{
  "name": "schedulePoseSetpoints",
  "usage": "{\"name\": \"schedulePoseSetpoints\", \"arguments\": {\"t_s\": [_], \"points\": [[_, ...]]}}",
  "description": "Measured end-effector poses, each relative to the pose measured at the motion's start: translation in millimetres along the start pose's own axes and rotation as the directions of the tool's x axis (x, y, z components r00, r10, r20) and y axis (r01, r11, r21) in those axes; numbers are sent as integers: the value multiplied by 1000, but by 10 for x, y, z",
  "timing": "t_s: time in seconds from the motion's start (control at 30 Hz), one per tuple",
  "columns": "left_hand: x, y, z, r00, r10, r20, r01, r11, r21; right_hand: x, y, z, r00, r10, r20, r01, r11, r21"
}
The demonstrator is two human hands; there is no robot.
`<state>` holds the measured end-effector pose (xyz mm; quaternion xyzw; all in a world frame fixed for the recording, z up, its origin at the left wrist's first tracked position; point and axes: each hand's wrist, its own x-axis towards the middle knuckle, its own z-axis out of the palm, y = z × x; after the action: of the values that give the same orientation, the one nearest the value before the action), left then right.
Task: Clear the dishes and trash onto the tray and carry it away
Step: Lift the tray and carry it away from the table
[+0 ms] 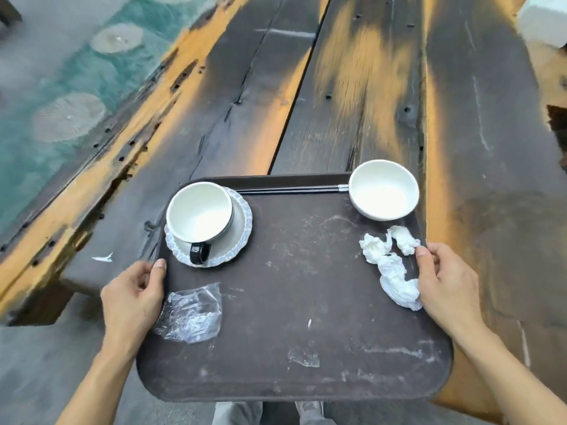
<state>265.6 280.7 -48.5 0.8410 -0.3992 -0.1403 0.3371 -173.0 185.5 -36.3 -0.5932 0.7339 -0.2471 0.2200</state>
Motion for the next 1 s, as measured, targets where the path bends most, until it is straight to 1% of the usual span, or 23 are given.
{"name": "schedulePoseSetpoints", "arguments": {"t_s": [0.13,0.23,0.3,0.37,0.5,0.57,0.7,0.87,1.0], "points": [[-349,25,-602,992,-47,-114,49,999,9,-5,-391,-188,985,-149,84,150,989,-2],[-675,33,-1072,972,-111,-209,117,993,15,-25,-761,-306,953,-257,160,265,964,-31],[-914,18,-1405,946,-163,-279,176,984,21,-48,-1055,-355,912,-352,212,366,930,-29],[-1166,-27,-1718,915,-225,-334,243,970,12,-116,-1352,-382,877,-409,254,431,902,-36],[-1637,-157,-2258,858,-316,-406,335,942,-26,-398,-1939,-349,793,-521,315,546,838,11],[-1859,-256,-2509,827,-343,-446,372,928,-24,-576,-2208,-314,756,-552,351,581,813,28],[-2319,-563,-3046,740,-415,-530,455,889,-61,-1068,-2728,-120,662,-626,412,658,748,79],[-2794,-966,-3736,653,-435,-620,505,860,-72,-1776,-3294,200,561,-695,449,719,678,151],[-3148,-1375,-4283,587,-434,-683,538,840,-72,-2433,-3719,400,504,-731,459,760,629,167]]}}
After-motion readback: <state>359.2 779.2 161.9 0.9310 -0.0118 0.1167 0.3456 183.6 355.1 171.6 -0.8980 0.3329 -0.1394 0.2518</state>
